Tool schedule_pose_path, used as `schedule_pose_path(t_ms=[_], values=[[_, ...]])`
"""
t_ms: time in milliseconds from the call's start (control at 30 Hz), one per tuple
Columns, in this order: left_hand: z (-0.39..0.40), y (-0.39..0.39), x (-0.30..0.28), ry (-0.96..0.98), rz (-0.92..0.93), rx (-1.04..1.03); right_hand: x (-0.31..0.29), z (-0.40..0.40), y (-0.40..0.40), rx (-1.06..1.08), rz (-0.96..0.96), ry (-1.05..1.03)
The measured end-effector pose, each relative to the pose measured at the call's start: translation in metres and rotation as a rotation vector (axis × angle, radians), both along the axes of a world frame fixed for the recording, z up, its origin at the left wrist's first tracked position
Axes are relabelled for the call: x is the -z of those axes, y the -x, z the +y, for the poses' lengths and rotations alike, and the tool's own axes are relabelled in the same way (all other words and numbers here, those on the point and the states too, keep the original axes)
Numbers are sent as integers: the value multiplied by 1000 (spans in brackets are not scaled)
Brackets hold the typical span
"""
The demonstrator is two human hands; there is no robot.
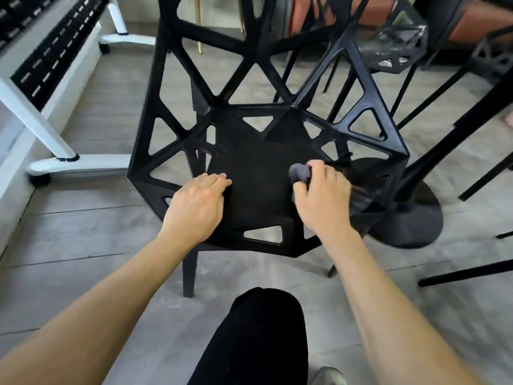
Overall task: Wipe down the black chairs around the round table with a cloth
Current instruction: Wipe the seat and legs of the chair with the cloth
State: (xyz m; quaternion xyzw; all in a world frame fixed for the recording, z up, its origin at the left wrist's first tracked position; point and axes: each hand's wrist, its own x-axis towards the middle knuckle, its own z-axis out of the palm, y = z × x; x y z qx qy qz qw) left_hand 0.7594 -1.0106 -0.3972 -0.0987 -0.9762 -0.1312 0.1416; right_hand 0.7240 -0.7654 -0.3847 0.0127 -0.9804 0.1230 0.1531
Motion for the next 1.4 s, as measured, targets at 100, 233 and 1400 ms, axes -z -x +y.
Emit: schedule_pose_path(t_ms=[100, 233, 1400], values=[[0, 2, 3, -29, 2, -52, -2, -49, 1, -323, -72, 66], [0, -1, 4, -59, 38, -90, -1, -49, 22, -509, -137, 165], [5, -1, 3, -6, -2, -263, 24, -171, 172, -429, 8, 82]])
